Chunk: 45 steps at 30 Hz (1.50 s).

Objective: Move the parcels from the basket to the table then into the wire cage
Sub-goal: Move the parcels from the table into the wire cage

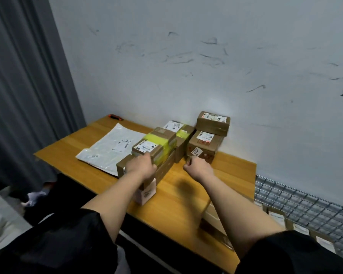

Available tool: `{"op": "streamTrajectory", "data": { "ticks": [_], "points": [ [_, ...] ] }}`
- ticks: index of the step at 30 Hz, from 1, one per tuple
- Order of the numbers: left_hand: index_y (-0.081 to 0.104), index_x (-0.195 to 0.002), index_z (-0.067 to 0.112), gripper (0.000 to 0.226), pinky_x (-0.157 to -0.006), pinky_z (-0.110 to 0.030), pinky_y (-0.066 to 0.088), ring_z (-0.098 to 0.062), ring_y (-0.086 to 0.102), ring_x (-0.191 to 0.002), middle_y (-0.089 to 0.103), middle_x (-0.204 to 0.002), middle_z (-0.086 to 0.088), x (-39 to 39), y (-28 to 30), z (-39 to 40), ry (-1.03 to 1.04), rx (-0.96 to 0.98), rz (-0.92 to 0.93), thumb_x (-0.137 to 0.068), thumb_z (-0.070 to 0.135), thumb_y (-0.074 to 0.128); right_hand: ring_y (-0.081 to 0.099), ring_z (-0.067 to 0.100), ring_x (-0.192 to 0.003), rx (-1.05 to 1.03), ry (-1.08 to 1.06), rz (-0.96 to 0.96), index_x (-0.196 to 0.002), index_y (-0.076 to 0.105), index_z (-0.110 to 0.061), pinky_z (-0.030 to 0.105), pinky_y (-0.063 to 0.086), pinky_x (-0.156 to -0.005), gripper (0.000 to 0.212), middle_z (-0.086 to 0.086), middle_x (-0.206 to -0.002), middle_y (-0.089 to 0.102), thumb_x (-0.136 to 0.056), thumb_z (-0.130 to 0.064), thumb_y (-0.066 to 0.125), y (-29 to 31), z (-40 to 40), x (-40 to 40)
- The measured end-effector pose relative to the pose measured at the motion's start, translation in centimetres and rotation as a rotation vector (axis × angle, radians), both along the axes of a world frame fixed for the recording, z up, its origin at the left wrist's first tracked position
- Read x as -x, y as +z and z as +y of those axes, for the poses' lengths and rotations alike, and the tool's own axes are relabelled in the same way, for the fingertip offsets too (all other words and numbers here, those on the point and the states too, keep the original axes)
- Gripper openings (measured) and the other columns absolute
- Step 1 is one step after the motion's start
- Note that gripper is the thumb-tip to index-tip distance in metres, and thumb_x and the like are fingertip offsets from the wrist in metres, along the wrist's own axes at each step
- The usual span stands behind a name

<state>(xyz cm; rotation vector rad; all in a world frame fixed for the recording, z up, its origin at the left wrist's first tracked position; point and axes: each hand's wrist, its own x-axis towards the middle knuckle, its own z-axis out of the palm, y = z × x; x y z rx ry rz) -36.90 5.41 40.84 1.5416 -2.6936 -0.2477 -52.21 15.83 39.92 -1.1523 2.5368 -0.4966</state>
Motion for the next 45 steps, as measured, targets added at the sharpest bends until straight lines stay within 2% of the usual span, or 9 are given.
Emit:
{"op": "streamTrajectory", "data": {
  "ticks": [8, 14, 18, 25, 30, 32, 35, 41, 45],
  "points": [
    [0.047, -0.126, 0.015, 0.039, -0.084, -0.037, 0.046, -0.029, 0.056, -0.112, 0.055, -0.126, -0.009, 3.9, -1.0, -5.3, -0.045, 0.060, 0.046, -0.094, 0.037, 0.045, 0.059, 0.029, -0.107, 0.002, -0.008, -0.070, -0.112, 0.060, -0.017, 0.037, 0.048, -0.084, 0.028, 0.006, -0.116, 0.064, -0.091, -0.033, 0.051, -3.0, -6.0, 2.4],
    [0.036, -0.140, 0.015, 0.054, -0.098, -0.042, 0.038, -0.032, 0.041, -0.127, 0.041, -0.140, -0.012, 7.6, -1.3, -10.3, -0.011, 0.048, 0.113, -0.093, 0.039, 0.045, 0.055, 0.031, -0.117, 0.029, -0.064, -0.255, -0.130, 0.048, -0.014, 0.040, 0.046, -0.095, 0.046, 0.011, -0.130, 0.057, -0.096, -0.044, 0.044, -5.1, -10.6, 5.8],
    [0.023, -0.149, 0.020, 0.065, -0.105, -0.045, 0.031, -0.032, 0.031, -0.136, 0.031, -0.149, -0.011, 8.1, -2.8, -13.5, 0.038, -0.090, 0.119, -0.093, 0.047, 0.044, 0.046, 0.033, -0.129, 0.051, -0.116, -0.414, -0.145, 0.033, -0.010, 0.042, 0.040, -0.105, 0.063, 0.014, -0.145, 0.044, -0.098, -0.051, 0.041, -6.1, -13.2, 6.4],
    [0.010, -0.153, 0.022, 0.071, -0.110, -0.045, 0.028, -0.034, 0.026, -0.140, 0.022, -0.155, -0.013, 8.6, -5.5, -20.2, 0.127, -0.401, 0.185, -0.096, 0.052, 0.040, 0.039, 0.036, -0.132, 0.209, -0.323, -0.841, -0.153, 0.015, -0.016, 0.048, 0.041, -0.105, 0.078, 0.013, -0.151, 0.032, -0.094, -0.056, 0.046, -7.8, -18.7, 5.8],
    [0.012, -0.153, 0.018, 0.074, -0.103, -0.041, 0.035, -0.036, 0.038, -0.133, 0.031, -0.151, -0.016, 8.8, -7.2, -24.0, 0.163, -0.791, 0.343, -0.095, 0.055, 0.039, 0.033, 0.038, -0.138, 0.289, -0.442, -1.017, -0.154, 0.005, -0.024, 0.051, 0.034, -0.109, 0.091, 0.012, -0.155, 0.027, -0.087, -0.066, 0.048, -10.0, -20.7, 4.9],
    [0.029, -0.147, 0.015, 0.077, -0.095, -0.042, 0.046, -0.033, 0.057, -0.114, 0.052, -0.134, -0.016, 9.0, -8.2, -25.0, 0.152, -0.970, 0.395, -0.088, 0.063, 0.040, 0.034, 0.037, -0.137, 0.324, -0.483, -1.076, -0.154, 0.006, -0.025, 0.051, 0.033, -0.110, 0.092, 0.011, -0.154, 0.029, -0.085, -0.069, 0.049, -10.6, -21.3, 4.6],
    [0.046, -0.131, 0.015, 0.050, -0.069, -0.033, 0.054, -0.027, 0.068, -0.085, 0.069, -0.101, -0.013, 9.5, -8.6, -25.3, 0.099, -1.116, 0.448, -0.097, 0.051, 0.037, 0.038, 0.037, -0.135, 0.387, -0.534, -1.114, -0.153, 0.007, -0.029, 0.056, 0.033, -0.109, 0.098, 0.010, -0.151, 0.035, -0.079, -0.077, 0.049, -11.2, -22.1, 3.9],
    [0.043, -0.135, 0.016, 0.042, -0.053, -0.027, 0.052, -0.023, 0.069, -0.071, 0.070, -0.087, -0.010, 10.0, -7.6, -25.3, 0.059, -1.185, 0.499, -0.101, 0.040, 0.036, 0.050, 0.036, -0.125, 0.481, -0.612, -1.168, -0.151, 0.012, -0.030, 0.056, 0.039, -0.105, 0.104, 0.013, -0.142, 0.048, -0.069, -0.081, 0.050, -11.5, -23.2, 3.3],
    [0.044, -0.134, 0.017, 0.042, -0.058, -0.028, 0.051, -0.022, 0.070, -0.076, 0.071, -0.090, -0.007, 10.3, -5.8, -25.3, 0.007, -1.161, 0.511, -0.100, 0.040, 0.041, 0.063, 0.031, -0.110, 0.560, -0.606, -1.148, -0.148, 0.025, -0.025, 0.044, 0.052, -0.088, 0.089, 0.012, -0.127, 0.061, -0.078, -0.075, 0.049, -10.0, -22.7, 3.9]
  ]
}}
